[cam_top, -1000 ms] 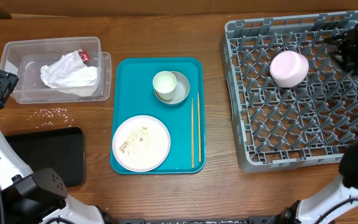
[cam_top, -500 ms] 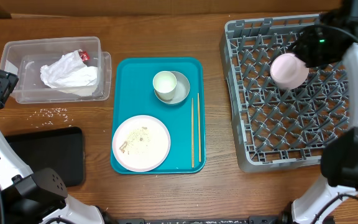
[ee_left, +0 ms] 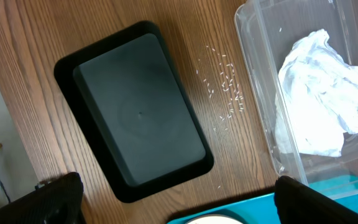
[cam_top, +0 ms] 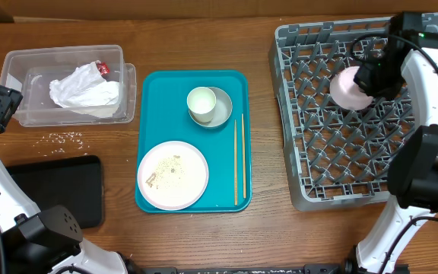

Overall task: Sort waste into correct bins and load items into the dishwasher
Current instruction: 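Raise the right gripper and move it back over the teal tray, then lower the right gripper onto the wooden chopsticks and grasp one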

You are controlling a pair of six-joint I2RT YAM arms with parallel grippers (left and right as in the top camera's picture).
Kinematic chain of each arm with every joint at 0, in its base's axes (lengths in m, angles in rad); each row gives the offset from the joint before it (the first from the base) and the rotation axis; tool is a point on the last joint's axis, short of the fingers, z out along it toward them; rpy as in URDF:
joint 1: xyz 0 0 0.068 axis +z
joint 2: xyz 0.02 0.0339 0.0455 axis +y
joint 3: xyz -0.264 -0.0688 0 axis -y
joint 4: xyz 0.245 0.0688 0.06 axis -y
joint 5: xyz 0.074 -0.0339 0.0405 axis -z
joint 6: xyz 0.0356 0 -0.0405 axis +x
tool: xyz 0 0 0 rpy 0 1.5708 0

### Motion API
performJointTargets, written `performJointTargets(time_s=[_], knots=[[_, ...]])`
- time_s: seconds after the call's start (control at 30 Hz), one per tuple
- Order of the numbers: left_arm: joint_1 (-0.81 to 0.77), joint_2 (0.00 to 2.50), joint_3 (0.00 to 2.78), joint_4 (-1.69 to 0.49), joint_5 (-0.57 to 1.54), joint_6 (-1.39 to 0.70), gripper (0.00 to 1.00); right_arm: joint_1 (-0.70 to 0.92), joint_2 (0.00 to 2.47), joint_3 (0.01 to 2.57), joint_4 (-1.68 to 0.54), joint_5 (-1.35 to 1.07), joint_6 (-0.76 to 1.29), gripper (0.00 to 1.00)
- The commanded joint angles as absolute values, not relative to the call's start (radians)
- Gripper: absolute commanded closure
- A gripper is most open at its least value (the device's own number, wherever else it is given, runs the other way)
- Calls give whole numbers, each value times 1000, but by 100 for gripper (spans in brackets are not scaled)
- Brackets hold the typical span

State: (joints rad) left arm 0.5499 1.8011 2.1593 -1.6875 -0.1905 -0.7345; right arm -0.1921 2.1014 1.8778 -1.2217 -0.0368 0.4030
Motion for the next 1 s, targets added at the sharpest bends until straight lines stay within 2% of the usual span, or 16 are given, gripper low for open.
performJointTargets(time_s=[0.0,0.17,0.33,0.4,0.43,0.47,0.53,0.57,0.6,0.83,0.97], knots=[[550,1811,2159,-1689,-191,-756,0,-210,2053,1952,-1248,42,446,96],[550,1811,2159,-1689,-190,-756,0,-194,1967,2000,-1298,-11,433,96],[550,1811,2159,-1689,-190,-756,0,-99,1876,2000,-1318,-364,253,94],[550,1811,2159,-1689,-191,-756,0,-36,1870,2000,-1343,-412,250,90],[550,1811,2159,-1689,-190,-756,0,1,1870,1999,-1357,-410,250,84],[550,1811,2159,-1689,-190,-756,0,47,1873,1988,-1362,-392,250,73],[550,1811,2159,-1689,-190,-756,0,134,1875,1954,-1360,-340,250,42],[550,1811,2159,-1689,-191,-756,0,179,1876,1929,-1355,-308,257,34],[550,1811,2159,-1689,-190,-756,0,222,1876,1902,-1348,-268,274,30],[550,1811,2159,-1689,-190,-756,0,522,1876,1629,-1184,2,434,26],[550,1811,2159,-1689,-191,-756,0,630,1876,1518,-1082,93,507,34]])
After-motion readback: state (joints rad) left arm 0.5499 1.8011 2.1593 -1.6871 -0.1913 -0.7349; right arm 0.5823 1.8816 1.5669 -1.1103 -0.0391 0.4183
